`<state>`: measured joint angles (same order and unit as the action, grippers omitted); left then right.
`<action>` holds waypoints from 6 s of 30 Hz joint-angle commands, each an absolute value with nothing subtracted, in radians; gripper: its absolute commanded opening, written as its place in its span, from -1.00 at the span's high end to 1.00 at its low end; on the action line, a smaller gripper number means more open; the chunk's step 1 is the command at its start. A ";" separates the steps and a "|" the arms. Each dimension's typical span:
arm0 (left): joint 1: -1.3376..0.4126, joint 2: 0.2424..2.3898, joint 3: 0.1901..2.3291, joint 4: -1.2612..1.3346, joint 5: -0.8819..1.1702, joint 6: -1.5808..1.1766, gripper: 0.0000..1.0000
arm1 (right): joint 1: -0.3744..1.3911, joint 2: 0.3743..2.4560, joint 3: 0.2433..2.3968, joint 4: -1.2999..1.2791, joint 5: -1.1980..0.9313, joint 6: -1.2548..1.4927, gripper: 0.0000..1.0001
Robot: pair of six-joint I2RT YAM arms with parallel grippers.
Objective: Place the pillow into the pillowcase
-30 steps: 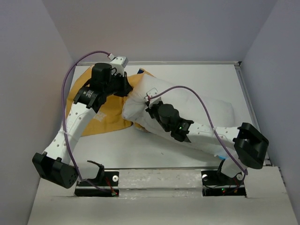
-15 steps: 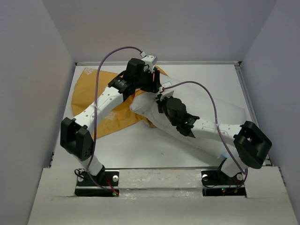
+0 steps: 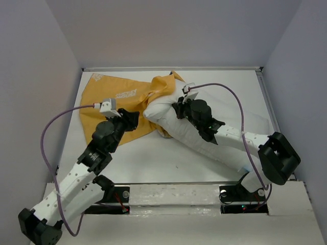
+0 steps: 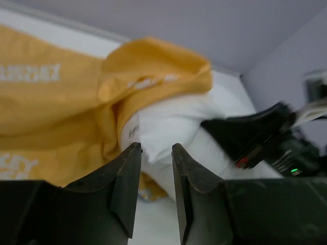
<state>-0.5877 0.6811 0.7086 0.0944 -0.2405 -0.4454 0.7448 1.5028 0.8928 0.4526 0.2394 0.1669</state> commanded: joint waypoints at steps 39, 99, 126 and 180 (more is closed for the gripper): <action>-0.385 1.514 0.565 1.002 0.060 -0.587 1.00 | 0.620 1.476 0.966 0.342 -0.094 0.316 1.00; -0.606 0.781 0.951 0.261 0.428 -0.452 1.00 | 0.779 1.924 1.269 0.043 -0.070 0.282 1.00; -0.647 0.979 1.077 -0.433 -0.263 -0.299 -0.25 | 0.862 1.513 0.704 0.400 -0.156 0.443 1.00; -0.805 0.917 0.877 0.112 0.093 -0.443 1.00 | 0.980 0.953 0.725 -0.216 0.186 0.428 -0.68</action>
<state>-0.8265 0.9352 0.8898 0.0738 0.1123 -0.4713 0.9894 1.0466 0.6159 0.2291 0.0769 0.5823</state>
